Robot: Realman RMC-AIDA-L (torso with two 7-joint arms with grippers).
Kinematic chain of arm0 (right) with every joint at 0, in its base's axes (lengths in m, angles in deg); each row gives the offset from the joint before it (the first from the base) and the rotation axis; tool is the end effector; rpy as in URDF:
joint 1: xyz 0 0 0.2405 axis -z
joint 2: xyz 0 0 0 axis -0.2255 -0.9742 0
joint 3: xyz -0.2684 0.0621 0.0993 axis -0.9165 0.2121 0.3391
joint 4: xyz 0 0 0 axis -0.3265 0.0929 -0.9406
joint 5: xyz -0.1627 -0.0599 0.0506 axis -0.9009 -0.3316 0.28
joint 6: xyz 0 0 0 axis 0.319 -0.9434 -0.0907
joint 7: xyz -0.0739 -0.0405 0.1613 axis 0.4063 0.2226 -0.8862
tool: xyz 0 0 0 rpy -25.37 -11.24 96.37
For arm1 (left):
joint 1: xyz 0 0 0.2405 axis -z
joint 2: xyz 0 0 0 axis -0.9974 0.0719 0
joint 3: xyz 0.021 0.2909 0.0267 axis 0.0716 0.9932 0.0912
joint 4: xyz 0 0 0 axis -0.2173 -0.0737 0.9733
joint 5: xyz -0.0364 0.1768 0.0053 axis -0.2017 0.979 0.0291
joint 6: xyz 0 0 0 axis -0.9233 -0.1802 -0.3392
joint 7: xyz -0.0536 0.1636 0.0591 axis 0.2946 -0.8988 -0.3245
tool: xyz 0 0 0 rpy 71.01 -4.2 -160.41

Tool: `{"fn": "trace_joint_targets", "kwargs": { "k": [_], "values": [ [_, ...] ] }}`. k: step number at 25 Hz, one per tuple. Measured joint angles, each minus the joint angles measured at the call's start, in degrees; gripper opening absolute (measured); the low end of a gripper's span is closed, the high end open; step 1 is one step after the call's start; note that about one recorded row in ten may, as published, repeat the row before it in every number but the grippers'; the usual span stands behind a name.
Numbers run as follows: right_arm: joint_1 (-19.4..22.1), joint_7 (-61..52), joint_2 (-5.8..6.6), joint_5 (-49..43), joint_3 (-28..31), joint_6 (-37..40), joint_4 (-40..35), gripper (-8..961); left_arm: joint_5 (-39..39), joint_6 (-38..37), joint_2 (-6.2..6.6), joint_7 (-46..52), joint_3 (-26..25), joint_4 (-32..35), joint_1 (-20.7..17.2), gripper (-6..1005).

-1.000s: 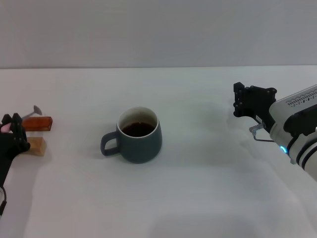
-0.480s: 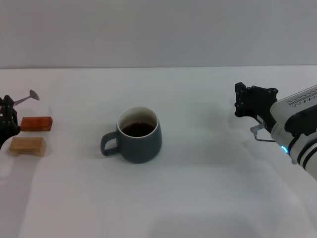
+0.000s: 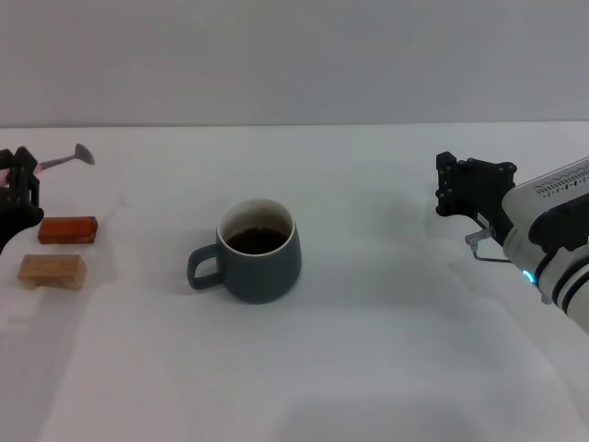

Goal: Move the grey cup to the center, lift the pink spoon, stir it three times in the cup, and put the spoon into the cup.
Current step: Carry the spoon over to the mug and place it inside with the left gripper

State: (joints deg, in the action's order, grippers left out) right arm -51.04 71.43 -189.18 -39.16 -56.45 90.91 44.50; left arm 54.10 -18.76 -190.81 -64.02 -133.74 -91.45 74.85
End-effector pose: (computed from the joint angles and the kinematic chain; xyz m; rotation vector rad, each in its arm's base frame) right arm 0.2777 0.4241 -0.0912 -1.9573 0.5355 0.4922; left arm -0.3071 0.2658 0.0371 -1.5255 -0.8160 -0.8497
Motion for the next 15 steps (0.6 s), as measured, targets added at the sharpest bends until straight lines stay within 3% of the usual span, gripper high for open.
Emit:
{"fn": "trace_joint_targets", "kwargs": {
  "k": [8, 15],
  "values": [
    [0.0, 0.0, 0.04, 0.0, 0.6, 0.0, -0.2, 0, 6.7, 8.6, 1.38, 5.9, -3.2, -8.1, -2.6, 145],
    [0.1, 0.1, 0.08, 0.0, 1.9, 0.0, -0.8, 0, 10.8, 22.2, 2.47, 7.5, -6.1, -18.4, -3.6, 145]
  ]
}}
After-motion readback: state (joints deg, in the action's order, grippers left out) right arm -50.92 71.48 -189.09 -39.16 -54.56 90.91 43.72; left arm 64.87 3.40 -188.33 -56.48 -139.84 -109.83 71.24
